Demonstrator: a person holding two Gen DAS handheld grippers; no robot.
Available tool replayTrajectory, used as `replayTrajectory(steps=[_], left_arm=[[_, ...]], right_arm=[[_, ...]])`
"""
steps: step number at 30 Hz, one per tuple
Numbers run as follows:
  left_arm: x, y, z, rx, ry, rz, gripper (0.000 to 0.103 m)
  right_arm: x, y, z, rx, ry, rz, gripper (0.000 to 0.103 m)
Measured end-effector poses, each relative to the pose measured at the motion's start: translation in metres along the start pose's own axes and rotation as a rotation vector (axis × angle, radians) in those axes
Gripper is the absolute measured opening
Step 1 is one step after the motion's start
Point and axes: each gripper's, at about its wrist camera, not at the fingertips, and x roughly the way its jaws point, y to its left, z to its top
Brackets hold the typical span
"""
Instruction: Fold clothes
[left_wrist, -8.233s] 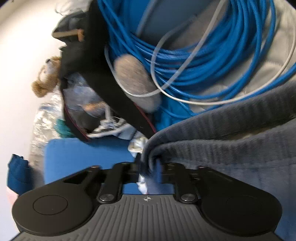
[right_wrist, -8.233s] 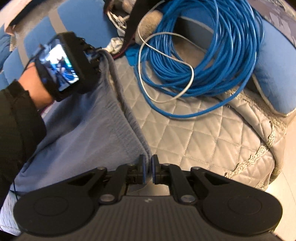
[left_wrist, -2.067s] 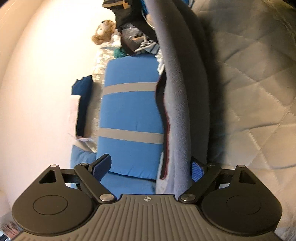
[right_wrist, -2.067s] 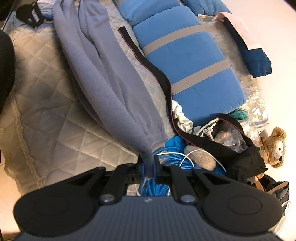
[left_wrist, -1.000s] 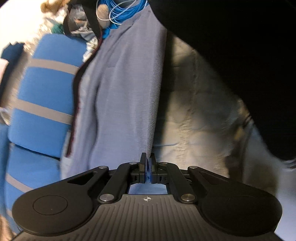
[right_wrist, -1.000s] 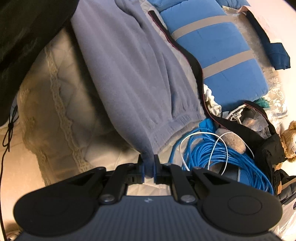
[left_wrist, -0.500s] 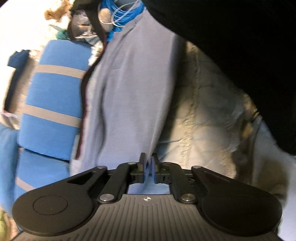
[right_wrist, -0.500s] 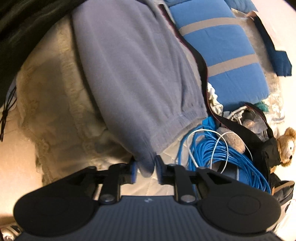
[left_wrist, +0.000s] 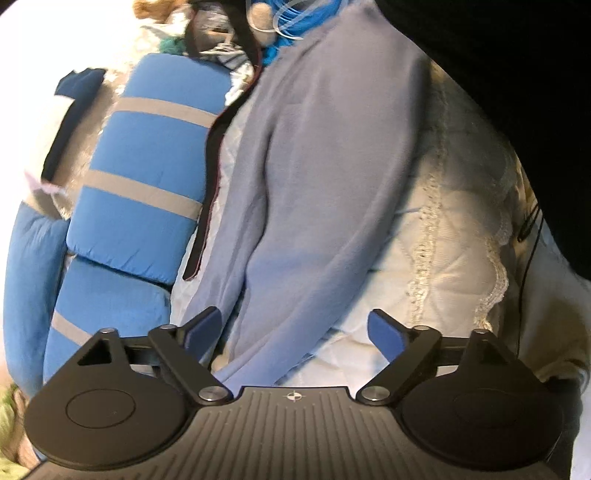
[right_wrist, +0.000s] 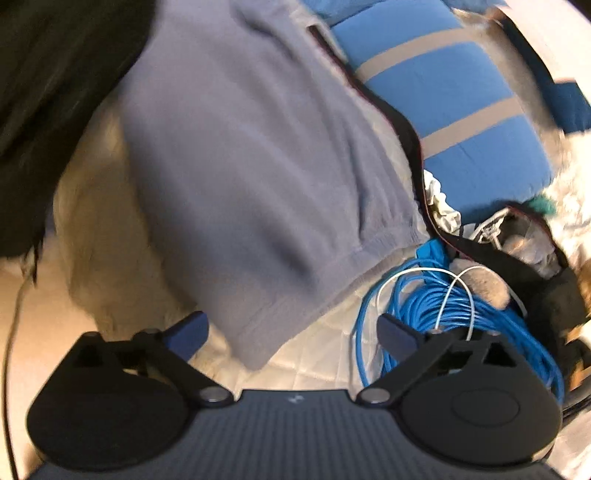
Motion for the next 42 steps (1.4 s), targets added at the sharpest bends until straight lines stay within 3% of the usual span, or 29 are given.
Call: replayTrajectory(steps=[8, 16, 20, 24, 28, 31, 37, 42], left_arm=[[-0.005, 0.055, -0.02, -0.194, 0.004, -0.089, 0.093], [-0.014, 0.101, -0.04, -0.259, 0.026, -0.096, 0.093], [-0.022, 0.123, -0.053, -0.239, 0.026, -0.088, 0.093], [-0.024, 0.132, -0.068, -0.21, 0.025, -0.064, 0.093], [-0.02, 0.134, -0.087, -0.16, 0.033, 0.014, 0.093], [-0.016, 0.136, -0.103, -0.153, 0.032, 0.032, 0.093], [0.012, 0.131, -0.124, -0.167, 0.053, 0.028, 0.093], [0.025, 0.124, -0.127, -0.163, 0.037, 0.03, 0.093]], right_arm=[[0.009, -0.063, 0.058, 0.194, -0.087, 0.118, 0.103], [0.013, -0.101, 0.144, 0.313, -0.195, 0.185, 0.103], [-0.01, -0.066, 0.205, 0.203, -0.242, 0.188, 0.103], [-0.027, 0.008, 0.256, 0.076, -0.227, 0.129, 0.103], [-0.029, 0.075, 0.283, 0.066, -0.202, 0.147, 0.103], [-0.028, 0.111, 0.289, 0.053, -0.208, 0.136, 0.103], [-0.009, 0.17, 0.274, -0.01, -0.168, -0.038, 0.103], [0.017, 0.226, 0.253, -0.241, -0.138, -0.317, 0.103]])
